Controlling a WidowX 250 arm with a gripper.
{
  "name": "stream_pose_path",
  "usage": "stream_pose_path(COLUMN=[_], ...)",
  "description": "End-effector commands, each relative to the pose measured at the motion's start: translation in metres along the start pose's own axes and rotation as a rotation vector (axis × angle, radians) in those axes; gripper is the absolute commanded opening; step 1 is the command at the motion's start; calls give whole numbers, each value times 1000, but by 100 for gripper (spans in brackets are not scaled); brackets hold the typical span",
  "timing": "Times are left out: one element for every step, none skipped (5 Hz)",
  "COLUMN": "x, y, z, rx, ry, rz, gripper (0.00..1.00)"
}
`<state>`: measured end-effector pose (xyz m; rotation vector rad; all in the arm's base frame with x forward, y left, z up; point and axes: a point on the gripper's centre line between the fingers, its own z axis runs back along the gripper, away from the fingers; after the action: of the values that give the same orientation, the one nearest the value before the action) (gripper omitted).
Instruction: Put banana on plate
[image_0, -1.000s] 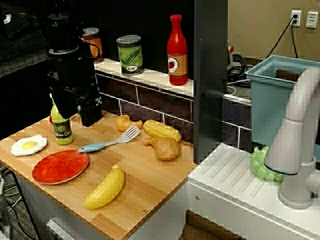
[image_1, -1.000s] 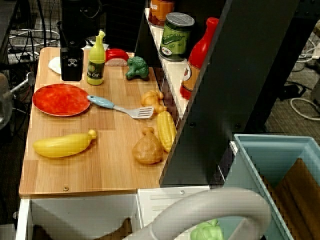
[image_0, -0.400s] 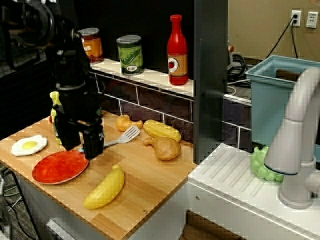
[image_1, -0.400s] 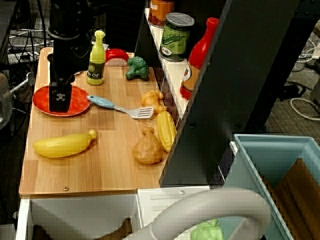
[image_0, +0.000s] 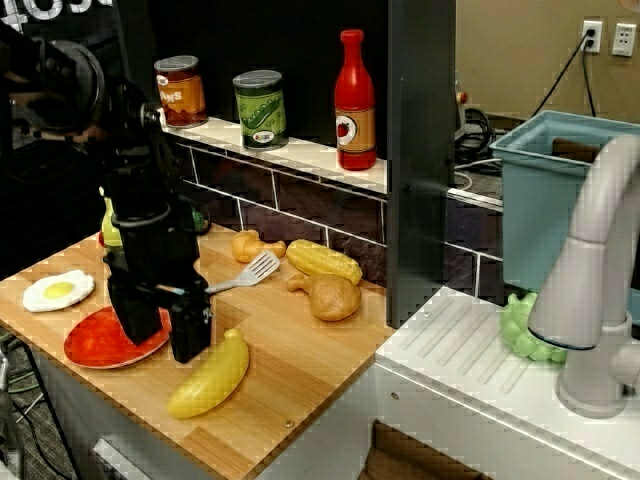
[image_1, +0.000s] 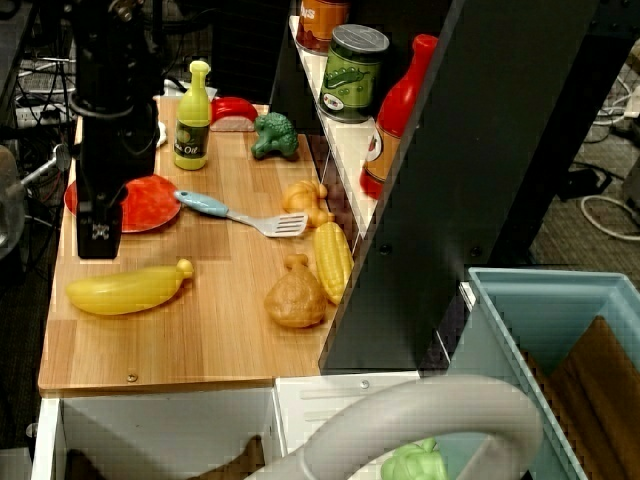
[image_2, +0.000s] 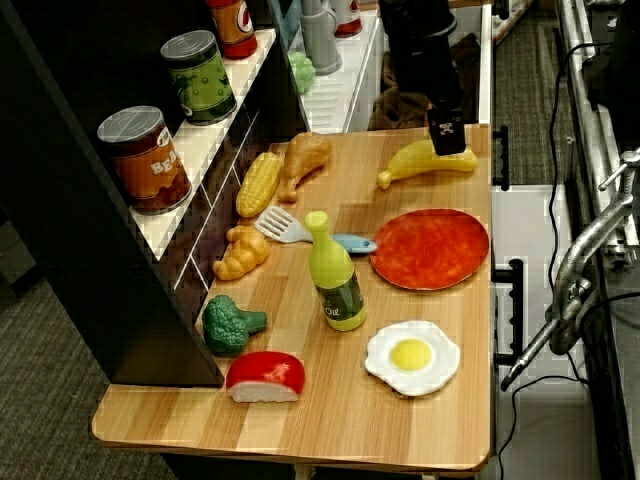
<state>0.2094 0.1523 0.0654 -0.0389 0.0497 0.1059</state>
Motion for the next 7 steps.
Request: stream_pose_path(x=[5, 13, 22, 25, 26, 27, 25], y=[-11, -11, -9, -7, -5, -2, -2], z=[1, -3, -5, -12, -22, -27, -28], rx=[-4, 9, 7, 28, 46, 56, 52], ry=[-32, -42, -60, -86, -102, -110, -118], rz=[31, 44, 67, 74, 89, 104, 122], gripper=[100, 100, 100, 100, 100, 100, 100])
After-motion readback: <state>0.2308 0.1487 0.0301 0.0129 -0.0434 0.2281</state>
